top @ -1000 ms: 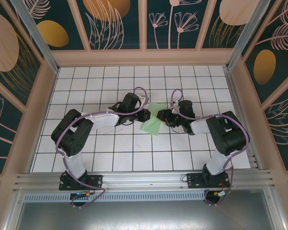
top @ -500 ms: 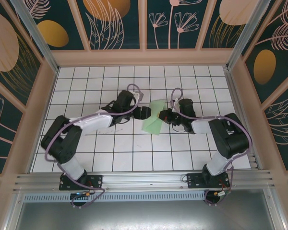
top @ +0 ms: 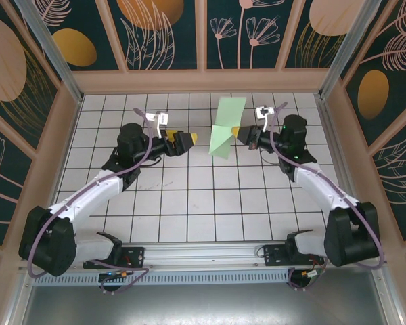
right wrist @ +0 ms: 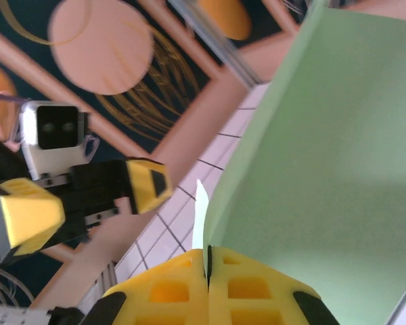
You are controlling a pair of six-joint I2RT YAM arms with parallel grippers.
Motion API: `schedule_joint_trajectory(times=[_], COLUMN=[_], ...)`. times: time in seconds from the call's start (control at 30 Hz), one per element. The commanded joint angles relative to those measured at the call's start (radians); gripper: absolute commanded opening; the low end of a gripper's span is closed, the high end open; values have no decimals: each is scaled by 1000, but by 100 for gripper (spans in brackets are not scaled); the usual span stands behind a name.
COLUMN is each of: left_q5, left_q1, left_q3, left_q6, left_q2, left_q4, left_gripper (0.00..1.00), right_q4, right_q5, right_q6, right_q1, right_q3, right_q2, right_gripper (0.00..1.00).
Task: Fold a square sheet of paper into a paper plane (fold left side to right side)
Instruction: Turn over the paper at the center of the table.
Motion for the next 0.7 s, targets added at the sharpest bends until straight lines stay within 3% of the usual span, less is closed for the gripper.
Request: schedule_joint_trajectory(times=[0.0, 0.3, 0.5, 0.67], left_q5=[195, 281, 285, 291], left_q1=[1, -24, -57, -73], left_q3=[11, 18, 24, 28], left_q6=[-149, -179, -162, -169], left_q2=[-1, -11, 1, 5], left_q4=[247, 382, 386, 427], left_gripper=[98, 99, 98, 85], right_q4=[-37, -139, -144, -123], right_q5=[-133, -146, -165, -170], right_q6=[-70, -130, -141, -121], right_q1=[19, 120, 162, 170], right_q3=[89, 247, 279, 267], right_q2=[-42, -29, -24, -26], right_gripper=[0, 0, 0, 0])
